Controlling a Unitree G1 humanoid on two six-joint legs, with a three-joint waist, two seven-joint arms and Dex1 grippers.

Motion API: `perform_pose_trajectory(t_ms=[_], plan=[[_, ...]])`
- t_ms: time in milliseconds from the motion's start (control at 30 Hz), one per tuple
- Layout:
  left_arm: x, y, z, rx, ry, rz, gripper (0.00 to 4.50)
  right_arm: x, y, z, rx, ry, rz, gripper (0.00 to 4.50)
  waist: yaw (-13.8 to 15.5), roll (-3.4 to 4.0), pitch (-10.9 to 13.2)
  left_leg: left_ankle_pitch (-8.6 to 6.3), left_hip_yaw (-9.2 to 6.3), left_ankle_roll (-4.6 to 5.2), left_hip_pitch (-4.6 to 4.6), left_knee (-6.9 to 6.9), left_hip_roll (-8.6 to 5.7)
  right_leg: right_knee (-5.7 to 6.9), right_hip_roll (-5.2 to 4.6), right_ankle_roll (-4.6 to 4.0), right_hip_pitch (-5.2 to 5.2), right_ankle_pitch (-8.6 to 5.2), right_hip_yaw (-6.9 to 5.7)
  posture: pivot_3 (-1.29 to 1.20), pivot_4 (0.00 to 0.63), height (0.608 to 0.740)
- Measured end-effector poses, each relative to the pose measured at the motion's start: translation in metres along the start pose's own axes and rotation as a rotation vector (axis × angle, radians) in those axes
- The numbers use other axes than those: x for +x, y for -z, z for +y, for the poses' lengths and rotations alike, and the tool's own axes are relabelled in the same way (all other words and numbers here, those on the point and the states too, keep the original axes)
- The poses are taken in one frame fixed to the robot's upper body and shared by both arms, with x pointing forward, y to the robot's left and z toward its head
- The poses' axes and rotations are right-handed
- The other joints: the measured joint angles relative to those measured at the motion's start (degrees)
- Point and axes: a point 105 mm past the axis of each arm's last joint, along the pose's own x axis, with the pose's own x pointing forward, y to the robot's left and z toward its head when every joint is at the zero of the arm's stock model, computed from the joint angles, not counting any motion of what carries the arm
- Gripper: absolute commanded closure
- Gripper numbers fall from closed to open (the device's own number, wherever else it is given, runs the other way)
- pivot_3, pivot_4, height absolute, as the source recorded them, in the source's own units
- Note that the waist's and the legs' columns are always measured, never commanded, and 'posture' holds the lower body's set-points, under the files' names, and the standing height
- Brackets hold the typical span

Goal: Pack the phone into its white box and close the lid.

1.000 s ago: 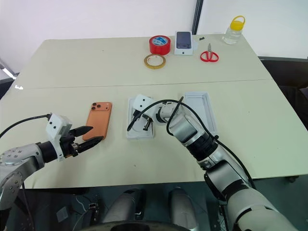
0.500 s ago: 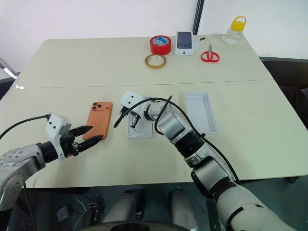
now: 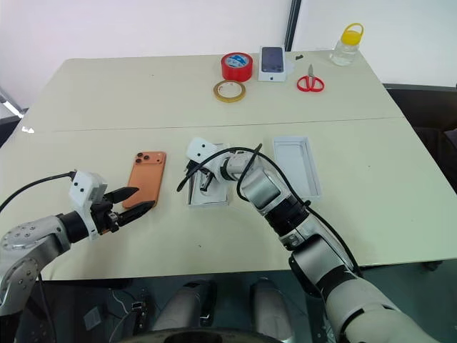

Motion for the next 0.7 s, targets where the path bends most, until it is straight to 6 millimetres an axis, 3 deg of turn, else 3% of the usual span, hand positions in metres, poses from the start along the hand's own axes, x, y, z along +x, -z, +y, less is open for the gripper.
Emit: perform_pose_trajectory(t_ms=[167,300,700], plan=[[0.000,-0.001,0.000,0.001,0.001,-0.002,1.18,-0.014,-0.010,-0.014,0.019,0.031,-0.058,4.33,0.09,0.00,0.00,0.00,0.00,0.00,0.00,0.00,0.00,-0.01,0.00,0.00,0.01,0.00,0.00,0.00,0.150,0.740],[0.000,-0.001,0.000,0.002,0.002,-0.003,1.18,-0.024,-0.002,-0.022,-0.022,0.038,-0.017,4.33,0.05,0.00,0.00,0.00,0.00,0.01,0.00,0.00,0.00,-0.01,0.00,0.00,0.01,0.00,0.00,0.00,0.150,0.740],[0.002,-0.004,-0.001,0.005,0.012,-0.012,1.18,0.000,0.010,0.004,-0.061,-0.054,0.054,4.33,0.07,0.00,0.00,0.00,0.00,0.00,0.00,-0.01,0.00,-0.01,0.00,0.00,0.01,0.00,0.00,0.00,0.150,0.740]])
